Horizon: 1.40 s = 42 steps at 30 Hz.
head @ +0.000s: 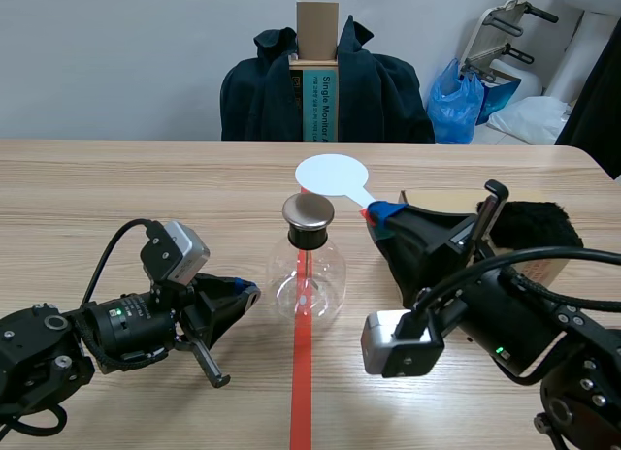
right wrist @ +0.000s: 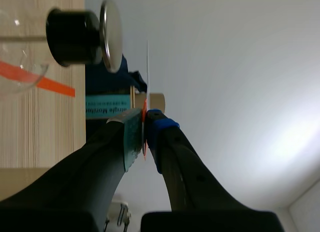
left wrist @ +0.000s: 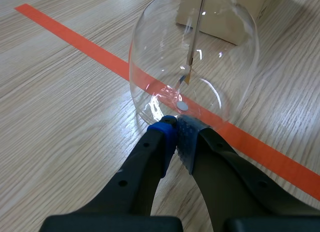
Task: Do the electroscope experiment.
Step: 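Move the plate toward and away from the electroscope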
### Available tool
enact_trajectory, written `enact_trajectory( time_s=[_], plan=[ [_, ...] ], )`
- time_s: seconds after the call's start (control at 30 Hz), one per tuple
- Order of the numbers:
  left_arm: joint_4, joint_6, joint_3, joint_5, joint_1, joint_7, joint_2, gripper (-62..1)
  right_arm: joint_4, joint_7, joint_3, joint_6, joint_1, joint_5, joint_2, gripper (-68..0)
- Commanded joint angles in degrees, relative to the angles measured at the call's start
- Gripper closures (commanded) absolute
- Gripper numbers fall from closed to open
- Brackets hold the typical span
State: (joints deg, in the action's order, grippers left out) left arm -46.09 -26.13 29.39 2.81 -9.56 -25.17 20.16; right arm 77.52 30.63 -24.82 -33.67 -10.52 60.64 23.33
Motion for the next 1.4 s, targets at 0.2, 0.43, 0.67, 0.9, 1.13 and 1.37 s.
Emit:
enact_trajectory(
  time_s=[0.2,0.43,0.67,0.9,1.13,1.37],
  plan=[
    [-1.5,-0.1,-0.4,0.6,-0.9,-0.8,-0.3,-3.2,1.1,-6.7,0.4,-0.6,0.7,-0.4,0.3,-0.7],
    [-1.5,-0.1,-0.4,0.6,-0.9,-0.8,-0.3,-3.2,1.1,-10.7,0.5,-0.6,0.7,-0.4,0.3,-0.7],
    [-1.5,-0.1,-0.4,0.6,-0.9,-0.8,-0.3,-3.2,1.1,-11.4,0.5,1.1,0.7,-0.4,0.3,-0.7],
    [-1.5,-0.1,-0.4,0.6,-0.9,-0.8,-0.3,-3.2,1.1,-6.6,0.5,1.1,0.7,0.4,0.3,-0.7],
    [-1.5,-0.1,-0.4,0.6,-0.9,-0.8,-0.3,-3.2,1.1,0.6,0.5,1.1,0.7,0.7,0.3,-0.7],
    [-1.5,-0.1,-0.4,0.6,-0.9,-0.8,-0.3,-3.2,1.1,7.4,0.5,1.1,0.7,0.7,0.3,-0.7]
  ],
)
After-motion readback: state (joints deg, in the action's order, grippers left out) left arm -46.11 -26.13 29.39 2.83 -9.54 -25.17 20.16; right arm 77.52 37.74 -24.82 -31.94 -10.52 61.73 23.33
